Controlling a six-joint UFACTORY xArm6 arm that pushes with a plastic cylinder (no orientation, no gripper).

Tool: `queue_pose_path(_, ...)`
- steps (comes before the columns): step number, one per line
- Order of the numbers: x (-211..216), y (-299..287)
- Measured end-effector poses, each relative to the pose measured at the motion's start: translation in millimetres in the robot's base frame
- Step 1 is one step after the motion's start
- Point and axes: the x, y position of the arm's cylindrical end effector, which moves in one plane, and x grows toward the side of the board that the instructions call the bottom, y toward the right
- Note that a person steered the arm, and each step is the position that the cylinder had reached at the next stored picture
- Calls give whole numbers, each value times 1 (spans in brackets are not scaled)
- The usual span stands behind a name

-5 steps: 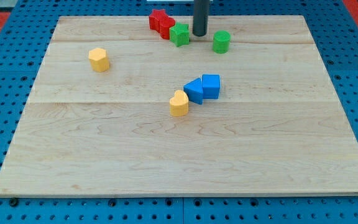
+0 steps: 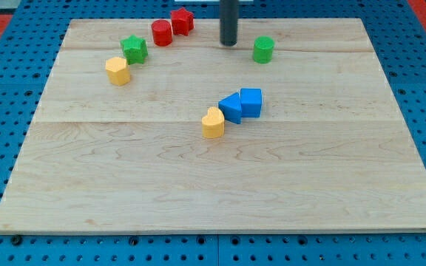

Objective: Push the red star into the red circle

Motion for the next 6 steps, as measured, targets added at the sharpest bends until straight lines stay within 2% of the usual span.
queue_pose_path(1, -33, -14)
queue_pose_path(3, -23, -88)
queue_pose_path(4, 19, -115)
queue_pose_path(5, 48, -117)
queue_pose_path(6, 57, -112)
